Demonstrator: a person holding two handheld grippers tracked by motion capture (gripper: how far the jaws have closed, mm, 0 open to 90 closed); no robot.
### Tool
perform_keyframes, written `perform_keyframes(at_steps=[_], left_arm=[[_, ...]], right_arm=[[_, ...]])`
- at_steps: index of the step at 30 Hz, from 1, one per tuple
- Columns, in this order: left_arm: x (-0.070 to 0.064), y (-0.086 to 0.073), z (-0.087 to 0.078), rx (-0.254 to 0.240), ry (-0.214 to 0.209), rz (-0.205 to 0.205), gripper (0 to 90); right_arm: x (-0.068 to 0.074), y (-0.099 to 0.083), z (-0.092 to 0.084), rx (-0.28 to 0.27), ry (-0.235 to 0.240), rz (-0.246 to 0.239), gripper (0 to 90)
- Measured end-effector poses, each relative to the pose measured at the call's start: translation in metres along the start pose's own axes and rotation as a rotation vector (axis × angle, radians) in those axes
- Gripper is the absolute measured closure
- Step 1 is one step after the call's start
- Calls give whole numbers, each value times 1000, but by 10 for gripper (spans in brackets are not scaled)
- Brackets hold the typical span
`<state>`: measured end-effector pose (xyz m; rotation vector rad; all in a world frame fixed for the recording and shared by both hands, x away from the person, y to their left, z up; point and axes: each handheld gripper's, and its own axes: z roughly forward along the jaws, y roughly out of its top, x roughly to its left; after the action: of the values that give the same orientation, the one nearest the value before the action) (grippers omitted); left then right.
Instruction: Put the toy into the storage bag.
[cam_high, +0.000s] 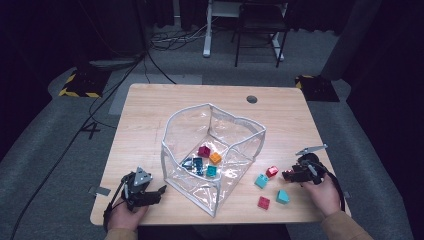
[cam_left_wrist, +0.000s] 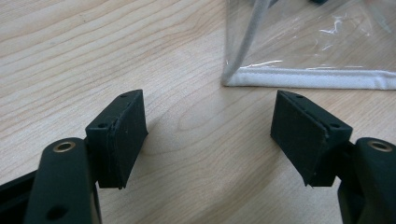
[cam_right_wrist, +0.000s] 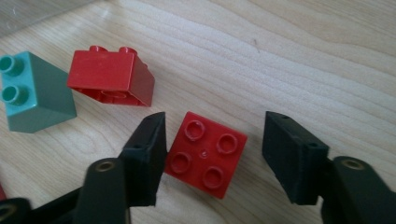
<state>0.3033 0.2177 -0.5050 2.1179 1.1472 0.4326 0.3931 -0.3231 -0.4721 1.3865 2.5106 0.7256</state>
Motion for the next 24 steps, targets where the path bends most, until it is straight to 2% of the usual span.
perform_keyframes(at_steps=[3,5,12,24], left_arm=[[0,0,0,0,0,-1,272],[0,0,0,1,0,-1,272],[0,0,0,0,0,-1,272],[0,0,0,0,0,-1,272]], right_arm=[[1,-1,1,4,-11,0,574],[2,-1,0,1,-23,-3,583],[4,2,-7,-21,2,1,586],[11,18,-40,-103,72,6,586]])
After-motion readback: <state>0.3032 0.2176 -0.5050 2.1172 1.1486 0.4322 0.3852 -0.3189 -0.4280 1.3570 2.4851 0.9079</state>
